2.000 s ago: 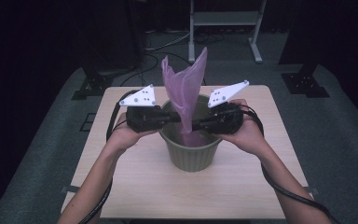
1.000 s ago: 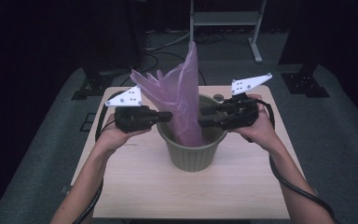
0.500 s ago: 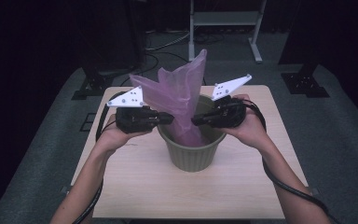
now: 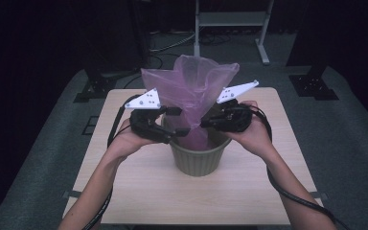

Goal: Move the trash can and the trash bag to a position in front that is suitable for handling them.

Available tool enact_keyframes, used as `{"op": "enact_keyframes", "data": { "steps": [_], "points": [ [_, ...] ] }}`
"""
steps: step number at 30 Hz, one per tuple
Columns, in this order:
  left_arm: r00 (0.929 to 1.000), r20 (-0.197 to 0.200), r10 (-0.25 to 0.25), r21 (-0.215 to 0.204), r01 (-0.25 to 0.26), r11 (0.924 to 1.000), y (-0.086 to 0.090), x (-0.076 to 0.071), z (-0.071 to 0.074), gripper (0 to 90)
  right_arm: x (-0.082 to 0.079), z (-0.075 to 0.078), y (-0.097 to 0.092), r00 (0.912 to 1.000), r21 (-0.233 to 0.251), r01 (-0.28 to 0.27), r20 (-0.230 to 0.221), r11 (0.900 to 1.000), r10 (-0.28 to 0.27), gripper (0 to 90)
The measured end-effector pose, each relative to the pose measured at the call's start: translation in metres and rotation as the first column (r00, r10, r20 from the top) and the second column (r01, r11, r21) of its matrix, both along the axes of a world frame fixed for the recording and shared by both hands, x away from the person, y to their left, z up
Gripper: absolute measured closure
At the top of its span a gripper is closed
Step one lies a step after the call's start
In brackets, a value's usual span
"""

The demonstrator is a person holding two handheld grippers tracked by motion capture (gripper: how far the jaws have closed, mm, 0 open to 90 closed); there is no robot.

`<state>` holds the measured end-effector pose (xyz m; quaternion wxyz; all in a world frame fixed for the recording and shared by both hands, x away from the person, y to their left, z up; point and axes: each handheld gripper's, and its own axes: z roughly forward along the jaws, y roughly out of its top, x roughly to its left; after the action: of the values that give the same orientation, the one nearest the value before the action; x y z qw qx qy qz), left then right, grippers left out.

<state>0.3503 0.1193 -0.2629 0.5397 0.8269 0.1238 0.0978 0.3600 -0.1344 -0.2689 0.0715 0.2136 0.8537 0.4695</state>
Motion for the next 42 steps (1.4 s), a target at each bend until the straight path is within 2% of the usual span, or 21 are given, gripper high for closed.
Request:
{"op": "enact_keyframes", "data": {
  "steps": [3,7,9,11,14,17,19,22,24,27,29,30,31,32,33,35,36,41,42],
  "points": [
    [0.9998,-0.007,-0.017,-0.001,0.017,0.9998,-0.007,-0.002,-0.001,21.5,-0.005,0.000,0.006,0.9999,-0.009,-0.009,0.005,0.9999,0.009,90.0],
    [0.9989,-0.009,-0.046,0.006,0.046,0.9989,-0.013,-0.005,-0.003,19.7,-0.008,0.001,0.011,0.9999,0.003,-0.016,0.001,0.9999,0.016,90.0],
    [0.9994,0.012,-0.033,0.008,0.033,0.9994,-0.013,-0.005,-0.002,21.6,-0.008,0.002,0.011,0.9999,0.010,-0.013,-0.003,0.9999,0.013,90.0],
    [0.9993,0.033,-0.018,0.012,0.017,0.9998,-0.011,-0.005,0.000,33.9,-0.008,0.001,0.011,0.9997,0.016,-0.022,-0.006,0.9996,0.022,90.0],
    [0.9989,0.047,-0.009,0.006,0.008,0.9999,-0.009,-0.005,0.001,57.0,-0.010,-0.001,0.011,0.9988,0.027,-0.049,0.006,0.9984,0.049,90.0],
    [0.9968,0.080,-0.005,0.014,0.004,0.9999,-0.007,-0.006,0.001,80.4,-0.012,-0.002,0.012,0.9984,0.032,-0.054,-0.014,0.9980,0.054,90.0],
    [0.9968,0.079,-0.012,0.000,0.012,0.9999,-0.005,-0.006,0.001,87.6,-0.014,-0.003,0.011,0.9973,0.039,-0.067,-0.027,0.9970,0.068,87.7],
    [0.9961,0.083,-0.030,-0.006,0.030,0.9995,0.001,-0.007,0.001,89.0,-0.014,-0.006,0.007,0.9926,0.049,-0.114,-0.035,0.9922,0.116,76.0],
    [0.9955,0.086,-0.040,-0.019,0.042,0.9990,0.006,-0.009,0.002,89.1,-0.015,-0.007,-0.001,0.9926,0.042,-0.108,-0.051,0.9933,0.110,73.1],
    [0.9952,0.084,-0.051,-0.037,0.054,0.9979,0.014,-0.009,0.003,89.1,-0.008,-0.008,-0.017,0.9952,0.066,-0.091,-0.029,0.9937,0.093,70.8],
    [0.9944,0.084,-0.064,-0.049,0.068,0.9965,0.018,-0.010,0.003,89.0,-0.003,-0.008,-0.027,0.9988,0.074,-0.036,-0.031,0.9966,0.039,70.6],
    [0.9934,0.085,-0.078,-0.054,0.083,0.9951,0.019,-0.011,0.004,89.0,-0.001,-0.007,-0.029,0.9991,0.078,-0.028,-0.030,0.9966,0.030,70.0],
    [0.9924,0.085,-0.089,-0.054,0.093,0.9941,0.020,-0.011,0.004,89.0,0.001,-0.007,-0.031,0.9990,0.072,0.003,-0.045,0.9974,0.001,69.9],
    [0.9915,0.084,-0.100,-0.052,0.104,0.9932,0.020,-0.012,0.005,89.0,0.005,-0.007,-0.031,0.9999,0.076,0.010,-0.008,0.9971,-0.010,69.4],
    [0.9902,0.083,-0.112,-0.046,0.116,0.9921,0.019,-0.013,0.005,89.0,0.009,-0.007,-0.032,0.9999,0.070,0.011,0.007,0.9975,-0.011,69.2],
    [0.9854,0.083,-0.149,-0.045,0.153,0.9873,0.018,-0.014,0.005,89.0,0.013,-0.007,-0.031,0.9991,0.094,0.039,0.015,0.9948,-0.041,68.2],
    [0.9826,0.078,-0.169,-0.047,0.173,0.9838,0.017,-0.014,0.005,89.0,0.017,-0.007,-0.031,0.9986,0.092,0.035,0.037,0.9951,-0.039,68.1],
    [0.9660,0.053,-0.253,-0.044,0.255,0.9658,0.015,-0.014,0.002,88.7,0.021,-0.003,-0.024,0.9973,0.154,0.052,0.043,0.9867,-0.059,66.0],
    [0.9657,0.047,-0.255,-0.045,0.257,0.9652,0.015,-0.013,0.002,88.2,0.022,-0.001,-0.023,0.9967,0.170,0.058,0.047,0.9838,-0.067,65.9]
  ]
}}
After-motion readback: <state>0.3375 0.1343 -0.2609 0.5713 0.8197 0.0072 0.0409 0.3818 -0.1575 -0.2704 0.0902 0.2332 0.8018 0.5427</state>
